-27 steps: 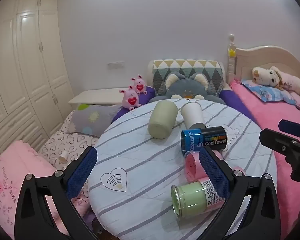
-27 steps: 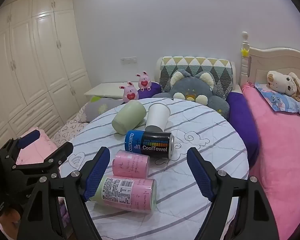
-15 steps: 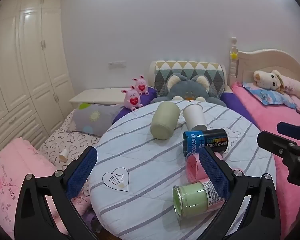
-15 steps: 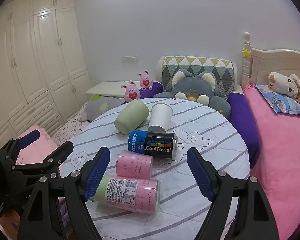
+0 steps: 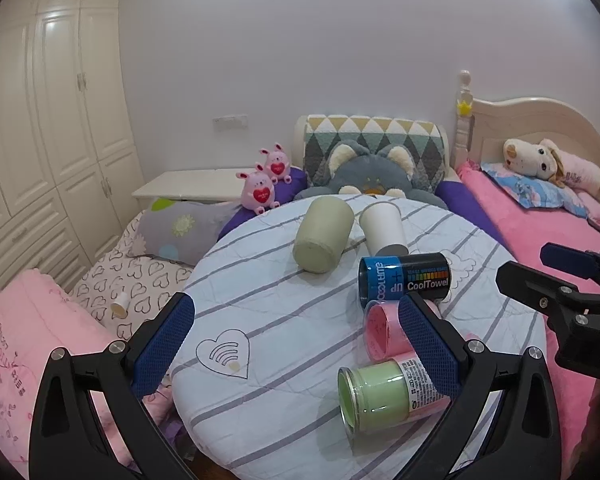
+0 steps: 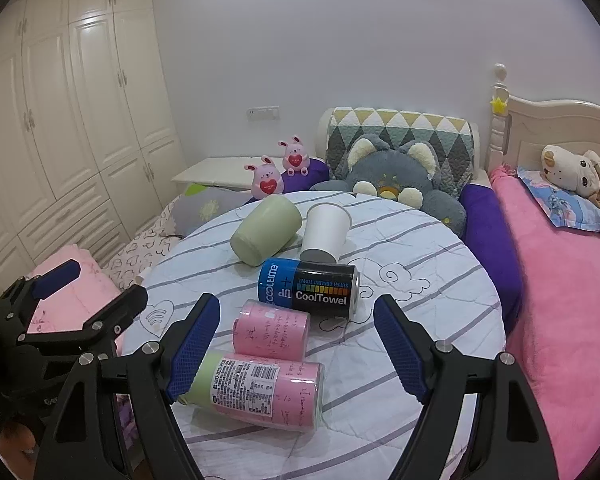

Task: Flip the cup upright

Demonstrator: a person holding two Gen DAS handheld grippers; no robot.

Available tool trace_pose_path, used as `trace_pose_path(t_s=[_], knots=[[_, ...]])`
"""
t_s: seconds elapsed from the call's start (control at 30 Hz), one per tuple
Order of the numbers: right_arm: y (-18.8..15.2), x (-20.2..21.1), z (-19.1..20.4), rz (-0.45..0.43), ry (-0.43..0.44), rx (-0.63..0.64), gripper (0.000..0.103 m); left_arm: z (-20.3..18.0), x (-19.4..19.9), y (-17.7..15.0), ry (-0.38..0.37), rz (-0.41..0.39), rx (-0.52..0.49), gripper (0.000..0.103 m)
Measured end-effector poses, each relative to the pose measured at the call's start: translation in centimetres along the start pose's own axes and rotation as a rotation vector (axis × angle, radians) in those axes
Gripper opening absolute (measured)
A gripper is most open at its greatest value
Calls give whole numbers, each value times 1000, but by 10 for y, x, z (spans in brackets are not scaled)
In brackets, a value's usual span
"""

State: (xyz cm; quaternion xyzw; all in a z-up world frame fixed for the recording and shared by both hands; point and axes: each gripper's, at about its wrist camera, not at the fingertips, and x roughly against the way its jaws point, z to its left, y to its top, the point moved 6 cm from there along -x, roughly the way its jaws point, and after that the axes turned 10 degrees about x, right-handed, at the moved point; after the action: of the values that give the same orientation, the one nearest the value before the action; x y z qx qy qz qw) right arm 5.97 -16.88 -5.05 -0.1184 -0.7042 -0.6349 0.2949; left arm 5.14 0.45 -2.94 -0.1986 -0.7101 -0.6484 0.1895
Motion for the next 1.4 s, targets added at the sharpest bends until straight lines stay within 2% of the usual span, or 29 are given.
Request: trace_pose_path(t_s=[0.67, 0.97, 1.27, 1.4], knots=[[-3, -15, -13, 30, 3, -22, 81, -8, -15, -2, -5, 26, -4, 103], [-2, -32, -16, 57, 9, -42, 81, -6, -36, 7, 6, 40, 9, 103], [14, -55, -19, 94, 6, -50, 81, -1, -57, 19, 4, 54, 25, 103], [23, -70, -20, 125, -12, -36, 81, 4, -72, 29, 26, 64, 26, 103]])
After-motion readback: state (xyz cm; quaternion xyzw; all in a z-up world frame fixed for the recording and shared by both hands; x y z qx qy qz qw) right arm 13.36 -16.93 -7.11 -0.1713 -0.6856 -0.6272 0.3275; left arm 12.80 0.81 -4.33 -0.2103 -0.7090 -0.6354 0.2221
